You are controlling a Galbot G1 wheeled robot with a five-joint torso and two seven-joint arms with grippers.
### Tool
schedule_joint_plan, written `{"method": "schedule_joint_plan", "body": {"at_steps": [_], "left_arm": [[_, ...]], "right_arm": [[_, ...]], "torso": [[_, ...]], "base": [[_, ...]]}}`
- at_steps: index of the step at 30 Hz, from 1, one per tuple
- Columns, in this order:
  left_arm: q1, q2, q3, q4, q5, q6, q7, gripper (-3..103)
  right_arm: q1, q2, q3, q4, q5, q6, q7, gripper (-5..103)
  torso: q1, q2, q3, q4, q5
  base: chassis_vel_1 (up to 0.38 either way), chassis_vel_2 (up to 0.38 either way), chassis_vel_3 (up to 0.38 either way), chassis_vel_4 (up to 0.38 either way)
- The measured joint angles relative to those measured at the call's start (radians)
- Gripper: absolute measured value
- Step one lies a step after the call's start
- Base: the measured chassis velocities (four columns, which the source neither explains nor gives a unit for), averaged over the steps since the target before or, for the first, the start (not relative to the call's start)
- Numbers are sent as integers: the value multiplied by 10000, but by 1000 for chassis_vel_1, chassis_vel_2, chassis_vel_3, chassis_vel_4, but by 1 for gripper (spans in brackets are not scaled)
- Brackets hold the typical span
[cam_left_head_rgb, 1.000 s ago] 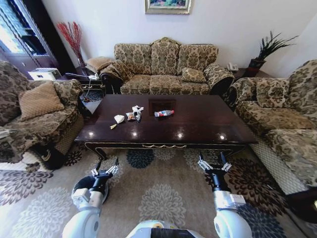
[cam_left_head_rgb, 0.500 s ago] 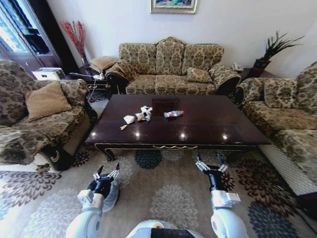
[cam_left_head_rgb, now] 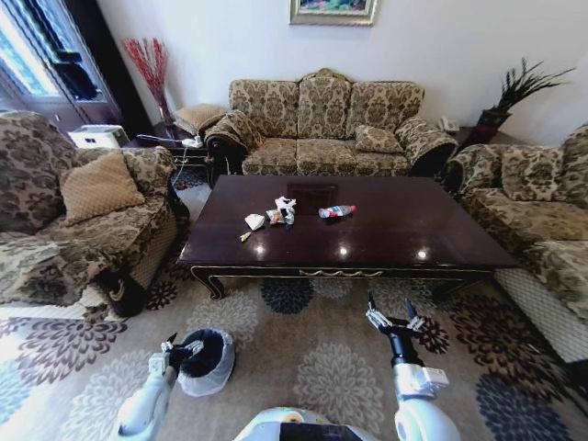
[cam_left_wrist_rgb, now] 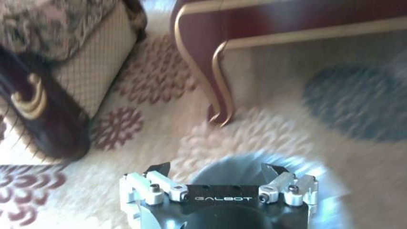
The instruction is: Move to the front of the table and place the trash on the table into the trash bin.
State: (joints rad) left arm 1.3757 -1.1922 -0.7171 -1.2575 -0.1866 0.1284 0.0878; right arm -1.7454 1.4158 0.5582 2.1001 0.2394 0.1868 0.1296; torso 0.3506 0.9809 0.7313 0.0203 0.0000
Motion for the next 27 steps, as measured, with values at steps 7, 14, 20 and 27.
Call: {"method": "schedule_joint_plan", "body": {"at_steps": [7, 14, 20, 27], "left_arm": [[-2063, 464, 508, 3691, 638, -232, 113, 98], [-4124, 561, 713, 6434, 1447, -937, 453, 99], [-5084, 378, 635, 7992, 2143, -843, 579, 100], [-5722, 208, 432, 8899, 2854, -627, 594, 95]], "right_arm": [[-169, 62, 168, -58, 330, -38, 0, 100], [-402, 56, 391, -207, 484, -4, 0, 100], [-462, 61, 472, -233, 526, 11, 0, 100], [-395, -28, 608, -357, 724, 20, 0, 100]], "torso": [[1, 0, 1, 11, -6], [1, 0, 0, -4, 1], [1, 0, 0, 6, -2], [1, -1, 0, 4, 3]], "base": [[0, 0, 0, 0], [0, 0, 0, 0], [0, 0, 0, 0], [0, 0, 0, 0]]}}
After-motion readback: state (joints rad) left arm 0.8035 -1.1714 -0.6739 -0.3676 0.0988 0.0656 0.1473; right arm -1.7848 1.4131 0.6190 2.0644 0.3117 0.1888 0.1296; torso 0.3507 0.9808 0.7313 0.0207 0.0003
